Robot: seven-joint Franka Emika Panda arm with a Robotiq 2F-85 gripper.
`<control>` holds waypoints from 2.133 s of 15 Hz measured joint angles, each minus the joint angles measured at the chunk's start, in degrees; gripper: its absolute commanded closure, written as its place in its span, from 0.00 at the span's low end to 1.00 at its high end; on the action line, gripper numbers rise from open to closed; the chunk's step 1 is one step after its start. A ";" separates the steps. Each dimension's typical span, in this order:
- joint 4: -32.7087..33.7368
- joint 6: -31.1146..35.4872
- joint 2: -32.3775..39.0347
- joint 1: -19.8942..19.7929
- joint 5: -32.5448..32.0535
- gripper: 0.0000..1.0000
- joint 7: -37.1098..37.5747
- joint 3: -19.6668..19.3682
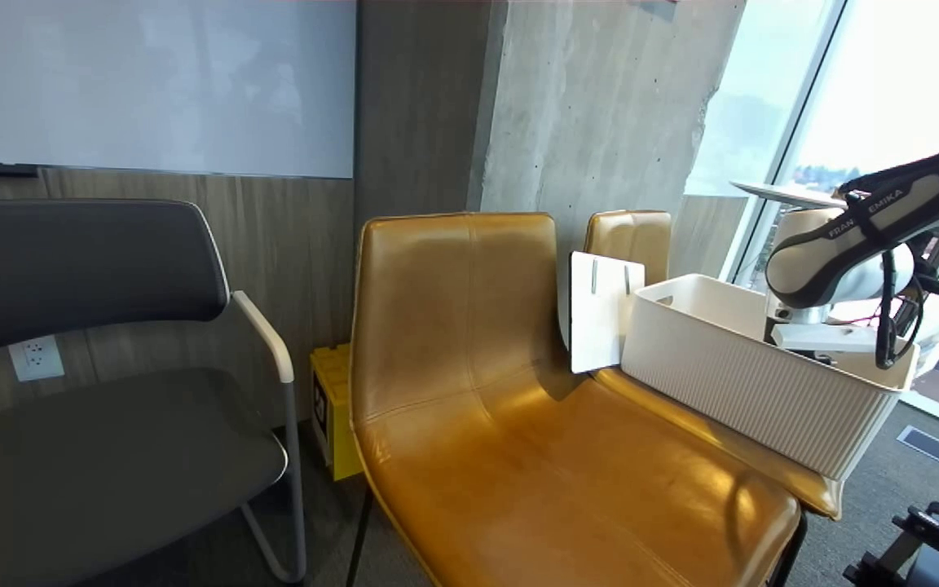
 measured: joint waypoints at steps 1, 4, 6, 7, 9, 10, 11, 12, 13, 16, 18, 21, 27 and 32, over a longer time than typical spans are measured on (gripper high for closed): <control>0.39 -0.82 0.03 -0.07 0.00 0.65 0.00 -0.18; 1.09 -2.04 0.04 -0.17 0.00 0.86 0.00 -0.36; 1.29 -2.12 0.04 -0.04 0.00 1.00 0.00 -0.36; 1.35 -2.12 0.04 0.13 0.00 1.00 0.00 -0.35; 1.49 -2.08 0.04 0.67 0.00 1.00 0.00 -0.34; 1.50 -2.03 0.03 0.99 -0.01 1.00 0.02 -0.34; 1.50 -1.93 0.03 1.32 -0.01 1.00 0.02 -0.34; 1.50 -1.83 0.03 1.67 -0.02 1.00 0.05 -0.33; 1.47 -1.59 -0.01 2.07 -0.13 1.00 0.10 -0.36; 0.70 1.20 -0.49 3.58 -0.89 1.00 0.16 -1.22; -1.18 4.18 -1.76 4.65 -1.95 1.00 0.18 -2.63; -6.02 9.39 -5.06 5.77 -4.57 1.00 0.18 -5.35; -16.80 18.38 -14.77 9.16 -10.71 1.00 1.07 -10.73; -22.22 19.17 -24.90 17.61 -15.86 1.00 10.01 -13.67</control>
